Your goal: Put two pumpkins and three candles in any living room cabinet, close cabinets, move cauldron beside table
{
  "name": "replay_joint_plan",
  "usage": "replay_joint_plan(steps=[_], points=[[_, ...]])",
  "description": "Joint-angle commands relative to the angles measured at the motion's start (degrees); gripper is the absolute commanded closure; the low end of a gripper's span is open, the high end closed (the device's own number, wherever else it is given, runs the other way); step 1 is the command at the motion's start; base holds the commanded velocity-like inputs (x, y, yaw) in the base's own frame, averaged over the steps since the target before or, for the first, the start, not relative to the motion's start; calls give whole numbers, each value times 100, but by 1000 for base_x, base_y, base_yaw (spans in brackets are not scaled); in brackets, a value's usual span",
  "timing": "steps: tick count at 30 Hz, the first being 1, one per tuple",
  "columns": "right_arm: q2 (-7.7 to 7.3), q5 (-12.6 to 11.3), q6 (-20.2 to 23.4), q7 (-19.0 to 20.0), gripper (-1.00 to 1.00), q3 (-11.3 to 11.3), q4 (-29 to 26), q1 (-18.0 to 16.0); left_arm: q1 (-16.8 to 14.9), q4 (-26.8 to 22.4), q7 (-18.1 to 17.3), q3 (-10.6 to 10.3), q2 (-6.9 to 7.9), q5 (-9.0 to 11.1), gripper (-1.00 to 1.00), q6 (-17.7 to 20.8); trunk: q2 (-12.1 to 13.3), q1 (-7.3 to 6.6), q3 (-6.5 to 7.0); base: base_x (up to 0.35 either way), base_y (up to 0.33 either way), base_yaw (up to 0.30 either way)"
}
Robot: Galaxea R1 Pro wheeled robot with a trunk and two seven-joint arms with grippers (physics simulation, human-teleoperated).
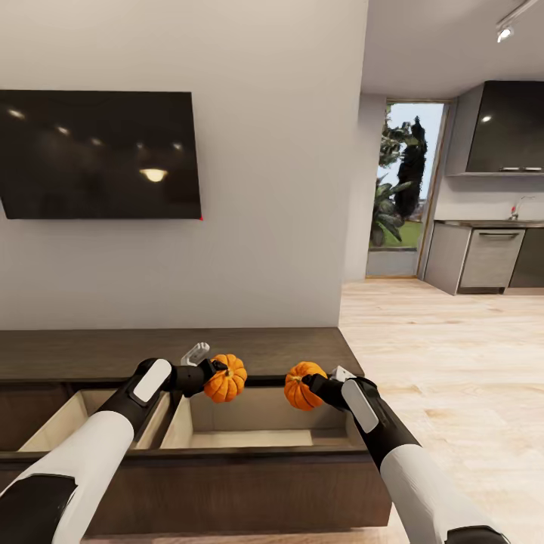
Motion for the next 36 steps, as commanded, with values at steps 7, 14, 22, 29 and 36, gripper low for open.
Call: replay_joint_plan(steps=[7,14,22,29,36], points=[[-2,-64,48,-74,100,16,-6,-31,-10,-228,544,-55,-7,66,100,492,-3,-1,-7,10,0,0],[-2,-64,69,-84,100,16,9,-100,-11,-510,894,-57,-7,74,100,764,-10,12,-117,1,0,0],[-2,-64,531,-276,100,88,12,-157,-11,-538,1086,-57,-15,65,100,821,-20,32,-295,0,0,0],[-2,-58,652,-314,100,102,12,-173,-11,-542,1183,-66,-91,61,100,824,-30,51,-450,0,0,0],[-2,-56,669,-434,100,104,12,-200,-11,-544,1193,-84,-132,57,100,817,-39,69,-605,0,0,0]])
